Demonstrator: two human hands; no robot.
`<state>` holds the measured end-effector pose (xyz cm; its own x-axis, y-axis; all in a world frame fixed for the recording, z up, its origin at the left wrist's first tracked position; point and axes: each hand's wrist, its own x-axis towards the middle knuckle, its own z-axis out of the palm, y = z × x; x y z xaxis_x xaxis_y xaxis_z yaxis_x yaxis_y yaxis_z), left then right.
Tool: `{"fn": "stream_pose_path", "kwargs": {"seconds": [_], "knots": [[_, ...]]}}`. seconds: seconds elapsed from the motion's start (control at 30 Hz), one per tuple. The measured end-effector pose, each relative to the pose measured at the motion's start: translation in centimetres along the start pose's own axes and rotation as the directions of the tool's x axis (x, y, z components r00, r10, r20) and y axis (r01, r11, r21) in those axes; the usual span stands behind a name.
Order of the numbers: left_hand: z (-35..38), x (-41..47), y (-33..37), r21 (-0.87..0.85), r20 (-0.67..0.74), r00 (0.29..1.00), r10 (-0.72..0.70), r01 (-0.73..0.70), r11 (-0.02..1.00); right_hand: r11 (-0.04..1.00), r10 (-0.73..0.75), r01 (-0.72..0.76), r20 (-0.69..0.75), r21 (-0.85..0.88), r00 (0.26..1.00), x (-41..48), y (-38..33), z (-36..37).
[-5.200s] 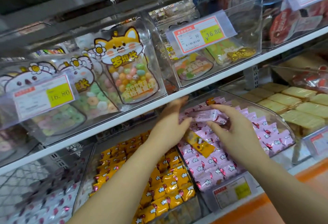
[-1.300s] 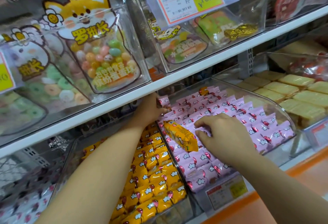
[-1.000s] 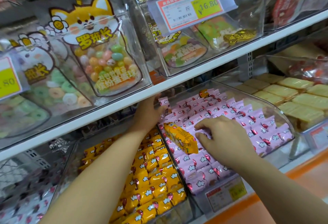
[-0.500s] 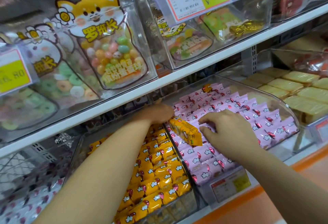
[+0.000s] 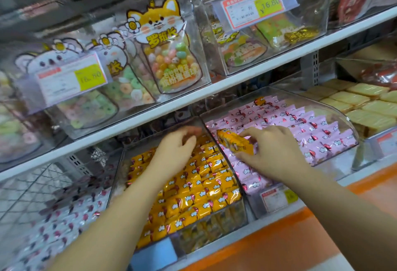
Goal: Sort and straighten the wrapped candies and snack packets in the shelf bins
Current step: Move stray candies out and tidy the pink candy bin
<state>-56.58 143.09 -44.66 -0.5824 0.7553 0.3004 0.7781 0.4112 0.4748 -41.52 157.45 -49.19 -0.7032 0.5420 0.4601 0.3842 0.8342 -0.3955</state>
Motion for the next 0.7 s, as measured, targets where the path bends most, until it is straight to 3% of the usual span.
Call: {"fn": "stream_pose_path", "kwargs": {"seconds": [0.13,0.27,0.47,0.6,0.7], "knots": [[-1.8,-4.8,-0.9,-0.018,-0.047,0.998,-0.051,0.051,0.999,0.997,0.057,-0.048,-0.137,0.064,0.989,-0.5,-1.3,-0.3],[-3.6,-8.4,-2.5,-0.092,-0.147,0.984,-0.099,0.086,0.992,0.972,0.023,0.046,-0.29,0.228,0.957,-1.1,-3.5,-0.9],[-4.6,-12.1,-4.9,-0.098,-0.226,0.964,-0.14,0.121,0.988,0.923,-0.191,0.235,-0.168,0.303,0.967,-2.9,-8.0,0.3],[-4.7,-13.2,-5.9,0.061,-0.166,0.986,-0.018,0.029,0.998,0.872,-0.272,0.278,-0.073,0.402,0.959,-3.6,-10.7,1.5],[-4.6,-13.6,-6.9,0.087,-0.128,0.992,0.021,-0.01,0.996,0.835,-0.328,0.307,-0.036,0.457,0.944,-4.2,-12.2,2.5]]}}
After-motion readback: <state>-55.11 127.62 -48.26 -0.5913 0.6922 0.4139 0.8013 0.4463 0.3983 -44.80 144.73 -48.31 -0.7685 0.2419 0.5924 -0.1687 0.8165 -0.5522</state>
